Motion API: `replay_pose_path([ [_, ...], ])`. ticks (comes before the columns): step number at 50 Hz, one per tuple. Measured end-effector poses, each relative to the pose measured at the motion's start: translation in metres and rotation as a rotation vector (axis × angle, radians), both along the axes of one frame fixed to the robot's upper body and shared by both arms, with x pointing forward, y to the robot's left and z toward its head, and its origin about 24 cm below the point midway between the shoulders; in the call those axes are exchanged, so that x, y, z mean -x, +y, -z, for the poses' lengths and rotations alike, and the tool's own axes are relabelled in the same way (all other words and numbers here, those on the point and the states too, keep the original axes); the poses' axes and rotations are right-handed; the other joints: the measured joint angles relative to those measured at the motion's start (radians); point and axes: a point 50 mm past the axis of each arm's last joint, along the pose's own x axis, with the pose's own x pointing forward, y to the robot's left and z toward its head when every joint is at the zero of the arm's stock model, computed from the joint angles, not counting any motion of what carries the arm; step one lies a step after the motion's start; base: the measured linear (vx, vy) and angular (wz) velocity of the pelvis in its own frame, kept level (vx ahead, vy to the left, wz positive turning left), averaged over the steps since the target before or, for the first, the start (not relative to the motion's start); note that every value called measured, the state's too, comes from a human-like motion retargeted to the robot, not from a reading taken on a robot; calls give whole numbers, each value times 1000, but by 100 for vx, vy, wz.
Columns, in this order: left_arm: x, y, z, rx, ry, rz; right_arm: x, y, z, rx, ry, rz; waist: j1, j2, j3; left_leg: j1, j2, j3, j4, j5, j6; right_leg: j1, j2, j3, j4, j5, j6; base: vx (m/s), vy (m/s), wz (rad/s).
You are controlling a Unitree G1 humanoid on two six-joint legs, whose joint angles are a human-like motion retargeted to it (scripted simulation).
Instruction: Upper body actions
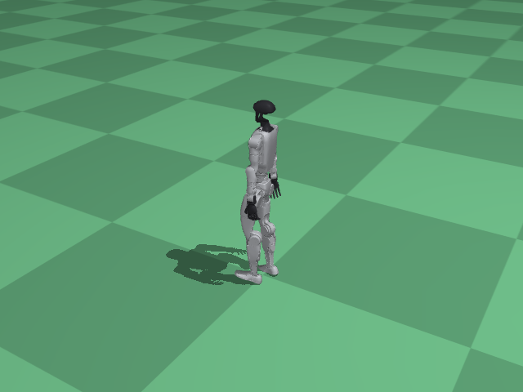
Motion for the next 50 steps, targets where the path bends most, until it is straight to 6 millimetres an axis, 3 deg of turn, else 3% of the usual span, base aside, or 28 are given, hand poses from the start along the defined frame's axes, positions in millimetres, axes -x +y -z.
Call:
replay_pose_path([
  [26,-2,2,0,5,-12,4,15,0,-1,22,27,42,-14,19,12,-8,1,1,10,-4,3,4,-6,-3,-4,9,8,0,2,-1],
  [35,-18,-1,1,18,-63,22,25,-8,-3,57,46,80,46,7,11,-86,-51,-140,42,7,3,27,-45,-96,9,-25,46,6,18,82],
  [45,-20,10,0,-8,-88,-1,26,-8,-3,59,37,77,87,13,12,-159,-85,-305,48,81,-2,40,-68,15,83,-31,148,4,20,143],
  [50,-15,25,-3,-58,-53,-12,19,-4,-1,36,9,63,159,-25,8,-202,-124,-348,37,120,-13,73,-71,-162,27,-98,129,-8,23,115],
])
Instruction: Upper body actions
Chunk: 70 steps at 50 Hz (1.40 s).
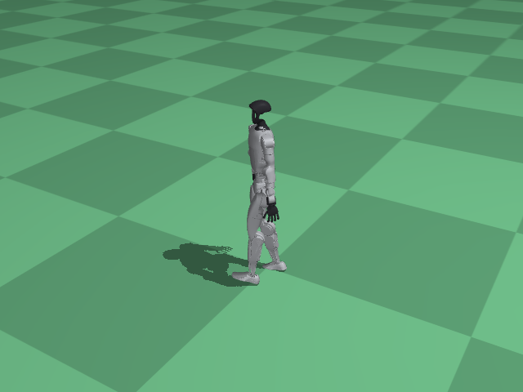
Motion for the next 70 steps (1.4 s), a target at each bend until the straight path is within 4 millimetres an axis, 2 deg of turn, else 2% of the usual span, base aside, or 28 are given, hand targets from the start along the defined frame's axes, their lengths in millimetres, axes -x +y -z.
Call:
replay_pose_path([
  [4,0,5,-1,-24,17,-4,-5,-2,0,3,-15,-20,130,-42,18,-36,-33,-15,-11,36,-15,-8,-24,-33,-12,-7,15,-24,22,86],
  [10,5,-11,2,15,12,-71,-17,-14,-2,54,-58,-37,243,-52,79,-63,-66,-59,-18,101,-50,32,-14,-141,-8,-38,37,-29,12,143],
  [19,54,-30,0,51,150,-172,-15,-20,-3,88,-66,51,330,-42,86,-108,-117,-118,-42,184,-128,72,16,-312,6,-73,95,-17,10,152],
  [25,84,-35,-5,51,245,-240,-34,-10,0,47,-117,28,407,-43,93,-140,-128,-157,-54,209,-182,61,35,-373,15,-80,103,-14,2,72],
  [30,98,-47,-7,73,269,-325,-53,6,2,-13,-166,-15,449,-57,72,-175,-126,-177,-59,217,-206,30,45,-387,16,-79,103,-5,0,27],
  [36,94,-56,-4,104,229,-390,-66,24,4,-85,-191,-84,461,-67,73,-170,-128,-174,-59,209,-206,31,43,-379,18,-73,103,2,0,-3],
  [42,80,-49,-1,102,182,-358,-61,25,5,-87,-173,-167,432,-71,64,-161,-124,-156,-55,199,-203,36,36,-361,19,-67,103,8,1,-18],
  [50,42,-24,2,43,62,-309,-19,6,2,-11,-55,-50,374,-70,25,-174,-111,-141,-49,194,-206,17,34,-340,31,-71,103,2,1,-8],
  [57,13,-16,3,27,-50,-287,17,-7,-5,74,65,95,368,-70,21,-174,-112,-136,-49,190,-200,15,29,-338,34,-73,103,0,0,0],
  [63,19,-22,4,46,-29,-269,24,-6,-6,77,89,88,364,-69,21,-171,-114,-136,-45,186,-199,22,27,-345,34,-72,103,0,0,0],
  [70,42,-34,3,75,57,-278,7,5,-1,20,47,33,368,-69,21,-168,-115,-142,-49,188,-205,29,29,-362,35,-75,103,0,0,0],
])
